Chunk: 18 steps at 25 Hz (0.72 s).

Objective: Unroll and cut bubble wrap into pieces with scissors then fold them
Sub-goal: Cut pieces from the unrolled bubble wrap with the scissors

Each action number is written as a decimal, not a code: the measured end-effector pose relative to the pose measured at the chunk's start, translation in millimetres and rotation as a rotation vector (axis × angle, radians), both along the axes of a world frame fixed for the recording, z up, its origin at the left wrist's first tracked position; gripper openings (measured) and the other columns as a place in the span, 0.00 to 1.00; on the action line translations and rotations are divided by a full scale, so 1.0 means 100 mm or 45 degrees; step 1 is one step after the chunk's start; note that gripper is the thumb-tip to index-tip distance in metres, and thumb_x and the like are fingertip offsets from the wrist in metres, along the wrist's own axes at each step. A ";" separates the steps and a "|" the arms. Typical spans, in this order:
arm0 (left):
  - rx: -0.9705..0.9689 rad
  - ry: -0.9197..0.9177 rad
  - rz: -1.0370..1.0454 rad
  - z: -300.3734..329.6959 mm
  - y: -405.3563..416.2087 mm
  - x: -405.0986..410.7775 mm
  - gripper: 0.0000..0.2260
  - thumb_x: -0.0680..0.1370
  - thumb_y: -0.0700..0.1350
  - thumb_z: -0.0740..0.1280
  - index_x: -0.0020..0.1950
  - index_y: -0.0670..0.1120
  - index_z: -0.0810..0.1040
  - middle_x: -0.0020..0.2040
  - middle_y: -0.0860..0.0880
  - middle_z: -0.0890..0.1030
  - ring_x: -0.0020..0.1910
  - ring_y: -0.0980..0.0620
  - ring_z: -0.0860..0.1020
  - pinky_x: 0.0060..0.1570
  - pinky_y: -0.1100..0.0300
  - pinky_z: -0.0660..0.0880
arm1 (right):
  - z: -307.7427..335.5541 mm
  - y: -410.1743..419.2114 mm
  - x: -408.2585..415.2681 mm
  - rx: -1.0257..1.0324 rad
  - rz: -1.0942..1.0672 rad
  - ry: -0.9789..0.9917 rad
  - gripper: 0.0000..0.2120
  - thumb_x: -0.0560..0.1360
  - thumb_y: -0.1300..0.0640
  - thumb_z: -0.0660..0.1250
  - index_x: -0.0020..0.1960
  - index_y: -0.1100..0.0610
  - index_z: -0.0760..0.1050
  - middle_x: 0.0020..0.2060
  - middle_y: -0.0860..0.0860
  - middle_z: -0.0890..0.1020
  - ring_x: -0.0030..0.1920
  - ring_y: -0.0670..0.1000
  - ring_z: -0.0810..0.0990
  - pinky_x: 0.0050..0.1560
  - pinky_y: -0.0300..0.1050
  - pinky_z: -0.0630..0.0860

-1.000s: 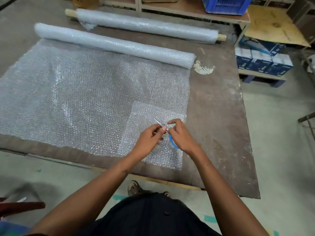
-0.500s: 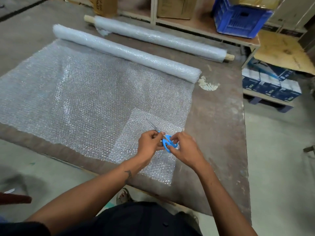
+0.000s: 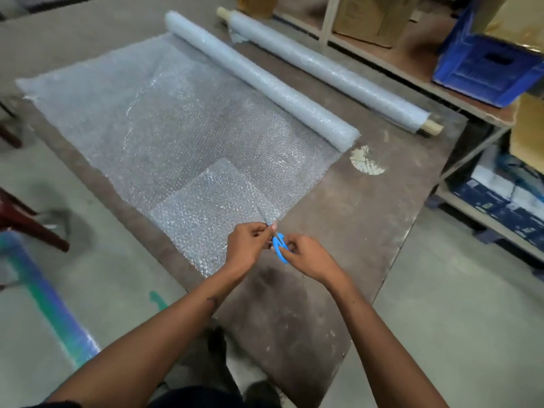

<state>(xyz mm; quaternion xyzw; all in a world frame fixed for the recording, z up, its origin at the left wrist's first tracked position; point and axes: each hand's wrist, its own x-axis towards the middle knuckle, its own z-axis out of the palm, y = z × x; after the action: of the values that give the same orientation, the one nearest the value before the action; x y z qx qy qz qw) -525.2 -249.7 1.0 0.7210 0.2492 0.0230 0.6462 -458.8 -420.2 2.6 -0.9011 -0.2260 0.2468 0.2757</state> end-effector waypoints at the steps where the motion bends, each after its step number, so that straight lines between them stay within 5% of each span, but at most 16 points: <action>1: -0.001 -0.004 0.012 -0.03 -0.03 -0.02 0.13 0.81 0.54 0.74 0.46 0.45 0.88 0.41 0.50 0.89 0.42 0.51 0.89 0.54 0.45 0.84 | -0.03 -0.04 0.03 0.008 0.042 0.032 0.20 0.81 0.42 0.69 0.45 0.60 0.78 0.36 0.56 0.82 0.34 0.49 0.72 0.37 0.51 0.71; 4: 0.020 -0.014 0.007 -0.10 -0.06 0.02 0.17 0.80 0.59 0.72 0.48 0.46 0.88 0.42 0.50 0.89 0.43 0.50 0.89 0.54 0.44 0.84 | -0.12 -0.09 0.19 0.055 0.107 0.157 0.22 0.81 0.36 0.66 0.44 0.55 0.78 0.37 0.54 0.84 0.34 0.46 0.75 0.41 0.50 0.75; 9: 0.373 -0.019 0.142 -0.30 -0.14 0.30 0.08 0.83 0.50 0.71 0.54 0.46 0.87 0.47 0.52 0.88 0.43 0.56 0.83 0.48 0.64 0.77 | -0.14 -0.17 0.64 0.142 0.058 0.536 0.22 0.79 0.33 0.65 0.41 0.50 0.80 0.35 0.53 0.84 0.29 0.49 0.75 0.35 0.46 0.72; 13: 0.821 -0.095 -0.053 -0.53 -0.11 0.62 0.10 0.79 0.45 0.75 0.58 0.44 0.83 0.50 0.48 0.82 0.49 0.50 0.79 0.52 0.55 0.75 | -0.12 -0.38 1.06 0.179 -0.126 0.817 0.28 0.76 0.31 0.66 0.42 0.57 0.78 0.32 0.56 0.79 0.26 0.51 0.70 0.26 0.41 0.64; 18: 0.887 -0.059 -0.167 -0.65 -0.04 0.77 0.14 0.78 0.52 0.76 0.58 0.46 0.83 0.51 0.49 0.79 0.49 0.51 0.77 0.50 0.56 0.75 | -0.26 -0.66 1.22 0.174 -0.118 1.130 0.37 0.63 0.24 0.75 0.41 0.60 0.79 0.31 0.59 0.76 0.22 0.52 0.70 0.21 0.41 0.63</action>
<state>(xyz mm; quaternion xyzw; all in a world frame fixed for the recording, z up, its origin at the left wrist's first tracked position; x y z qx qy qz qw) -447.8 -253.3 -64.4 0.9117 0.1650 0.0814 0.3673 -337.0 -486.0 -23.2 -0.6969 -0.0610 0.5813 0.4157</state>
